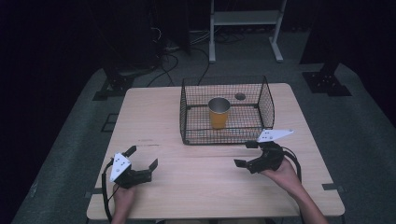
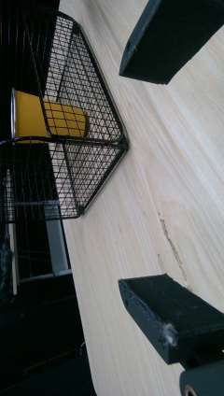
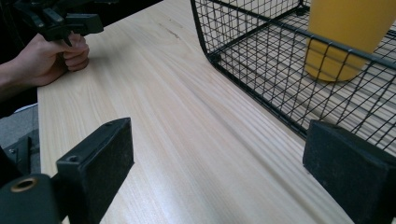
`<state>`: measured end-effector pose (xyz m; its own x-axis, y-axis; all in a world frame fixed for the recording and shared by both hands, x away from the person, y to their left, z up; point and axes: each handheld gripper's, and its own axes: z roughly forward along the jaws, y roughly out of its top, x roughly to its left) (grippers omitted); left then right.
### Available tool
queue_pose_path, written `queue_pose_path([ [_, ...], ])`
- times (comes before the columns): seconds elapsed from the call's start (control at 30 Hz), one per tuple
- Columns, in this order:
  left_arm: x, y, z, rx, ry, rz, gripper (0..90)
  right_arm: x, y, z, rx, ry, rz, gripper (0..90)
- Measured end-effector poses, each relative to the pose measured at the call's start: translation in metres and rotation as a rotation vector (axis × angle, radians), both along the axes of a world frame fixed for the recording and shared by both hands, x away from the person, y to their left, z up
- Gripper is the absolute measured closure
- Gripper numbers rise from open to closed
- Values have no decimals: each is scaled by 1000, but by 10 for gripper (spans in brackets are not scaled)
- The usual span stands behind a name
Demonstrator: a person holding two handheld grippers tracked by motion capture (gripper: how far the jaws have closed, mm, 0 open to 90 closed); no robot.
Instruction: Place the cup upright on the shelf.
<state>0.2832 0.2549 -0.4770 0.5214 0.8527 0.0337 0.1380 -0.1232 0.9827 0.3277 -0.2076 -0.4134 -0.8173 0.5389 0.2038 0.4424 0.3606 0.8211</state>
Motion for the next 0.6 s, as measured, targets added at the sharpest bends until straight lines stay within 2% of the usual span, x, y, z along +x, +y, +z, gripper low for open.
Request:
queue_pose_path([
  [0.1, 0, 0, 0, 0, 0, 1, 8, -6, 2, -6, 2, 4, 6, 80],
  [0.2, 0, 0, 0, 1, 0, 1, 8, -14, 2, -11, 24, 6, 9, 80],
  [0.27, 0, 0, 0, 1, 0, 0, 8, -20, 3, -14, 19, -8, -1, 80],
  [0.33, 0, 0, 0, 1, 0, 1, 8, -24, 2, -17, 41, 1, 0, 80],
  [0.47, 0, 0, 0, 1, 0, 1, 8, -32, 0, -24, 49, 4, -15, 80],
  [0.6, 0, -1, 0, 2, 1, 1, 8, -37, -3, -31, 93, 11, -30, 80],
])
